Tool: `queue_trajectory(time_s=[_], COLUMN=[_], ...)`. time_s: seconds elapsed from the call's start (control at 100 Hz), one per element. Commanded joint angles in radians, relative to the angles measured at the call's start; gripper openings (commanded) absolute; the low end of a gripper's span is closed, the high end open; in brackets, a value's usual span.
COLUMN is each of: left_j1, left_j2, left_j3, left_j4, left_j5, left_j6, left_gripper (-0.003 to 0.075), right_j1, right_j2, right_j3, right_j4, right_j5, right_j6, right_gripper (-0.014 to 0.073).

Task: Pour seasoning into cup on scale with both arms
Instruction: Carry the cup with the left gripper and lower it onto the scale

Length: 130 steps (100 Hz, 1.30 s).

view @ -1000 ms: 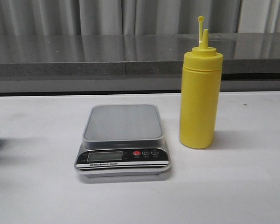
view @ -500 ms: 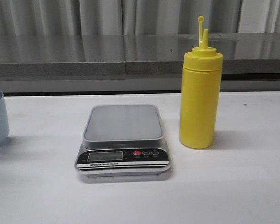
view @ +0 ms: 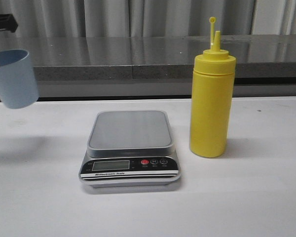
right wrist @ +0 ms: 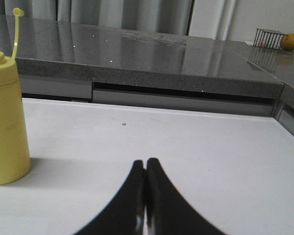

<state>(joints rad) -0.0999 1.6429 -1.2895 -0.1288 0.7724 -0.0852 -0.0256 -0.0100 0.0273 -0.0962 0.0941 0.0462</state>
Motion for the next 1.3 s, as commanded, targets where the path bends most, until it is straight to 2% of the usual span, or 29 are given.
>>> queue_trajectory(time_s=[0.0, 0.34, 0.6, 0.94, 1.29], left_j1=[-0.052, -0.222, -0.315, -0.378, -0.38], left_j2=[-0.048, 0.093, 0.199, 0.268, 0.302], left_j3=[-0.066, -0.25, -0.36, -0.393, -0.393], left_j4=[-0.021, -0.023, -0.025, -0.025, -0.025], left_j5=[-0.012, 0.047, 0.079, 0.109, 0.13], left_j6=[0.0, 0.0, 0.0, 0.002, 0.002], left_gripper=[-0.0018, -0.0018, -0.0018, -0.0018, -0.0018], right_j1=[-0.002, -0.002, -0.002, -0.002, -0.002], right_j2=[-0.015, -0.015, -0.015, -0.015, -0.015], right_j3=[0.001, 0.001, 0.001, 0.001, 0.001], right_j4=[-0.009, -0.009, -0.009, -0.009, -0.009], right_j5=[-0.082, -0.082, -0.082, -0.082, -0.082], right_j6=[-0.004, -0.004, -0.004, -0.004, -0.004], right_gripper=[-0.012, -0.012, -0.012, -0.012, -0.012])
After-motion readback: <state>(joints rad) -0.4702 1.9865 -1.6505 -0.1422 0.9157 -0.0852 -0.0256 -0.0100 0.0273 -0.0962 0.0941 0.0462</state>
